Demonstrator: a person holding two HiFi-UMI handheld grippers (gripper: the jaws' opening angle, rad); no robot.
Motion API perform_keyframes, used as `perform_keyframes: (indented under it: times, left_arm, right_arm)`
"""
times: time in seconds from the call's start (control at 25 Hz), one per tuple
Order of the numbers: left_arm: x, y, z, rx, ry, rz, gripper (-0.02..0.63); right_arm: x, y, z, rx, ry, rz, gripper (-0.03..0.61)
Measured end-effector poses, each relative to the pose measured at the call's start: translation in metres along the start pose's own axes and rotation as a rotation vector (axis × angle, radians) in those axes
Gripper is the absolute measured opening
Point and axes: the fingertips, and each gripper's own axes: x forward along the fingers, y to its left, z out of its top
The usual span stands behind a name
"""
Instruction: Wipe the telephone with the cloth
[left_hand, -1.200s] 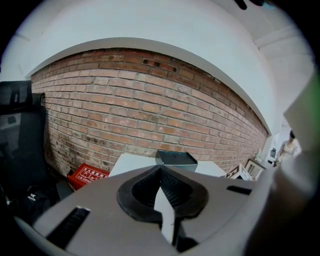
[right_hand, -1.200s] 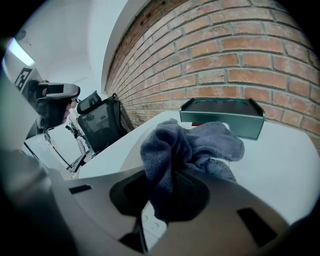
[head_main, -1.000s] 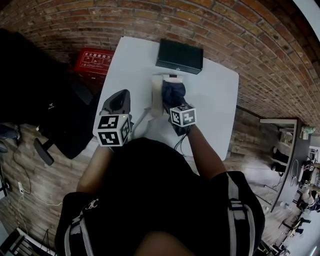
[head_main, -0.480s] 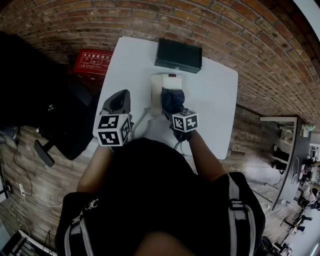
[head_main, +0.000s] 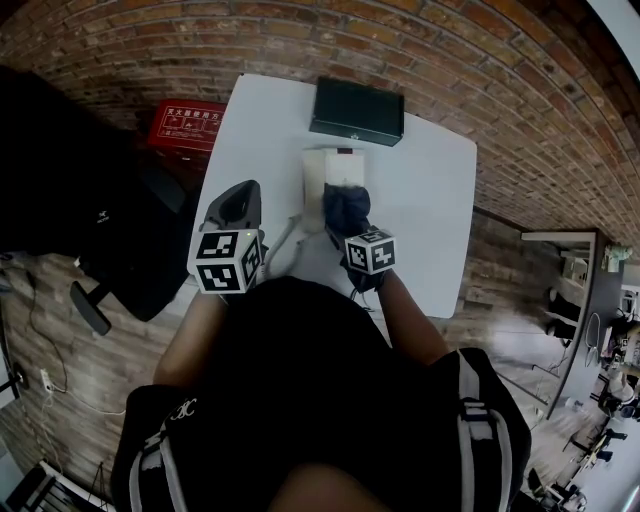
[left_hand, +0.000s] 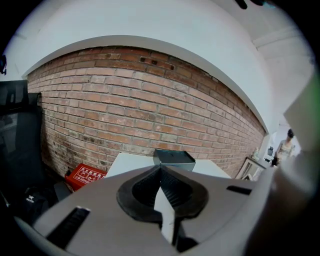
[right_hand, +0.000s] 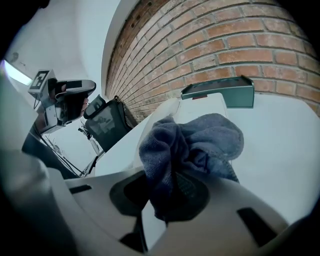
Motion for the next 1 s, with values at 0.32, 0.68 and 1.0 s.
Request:
perform_keyframes:
  times: [0.32,0.68,1.0]
  left_arm:
    - [0.001,-0.003,-0.001,0.004,0.003,-0.004,-0.003]
    - [-0.001,0.001,0.000,0.004,0.004,0.005,-0.003]
    - [0.001,-0.006,-0.001,0.015,0.006,-0.008,-0.003]
  right_arm:
    - [-0.006,0.001,-0.016,-0.036,0.018,-0.015,0.048]
    - [-0.027,-0.030,-0.017,-0.014,-0.024,-0.107,0.048]
    - [-0.031,-0.041,-0.013,0.008,-0.007,-0.127,0.048]
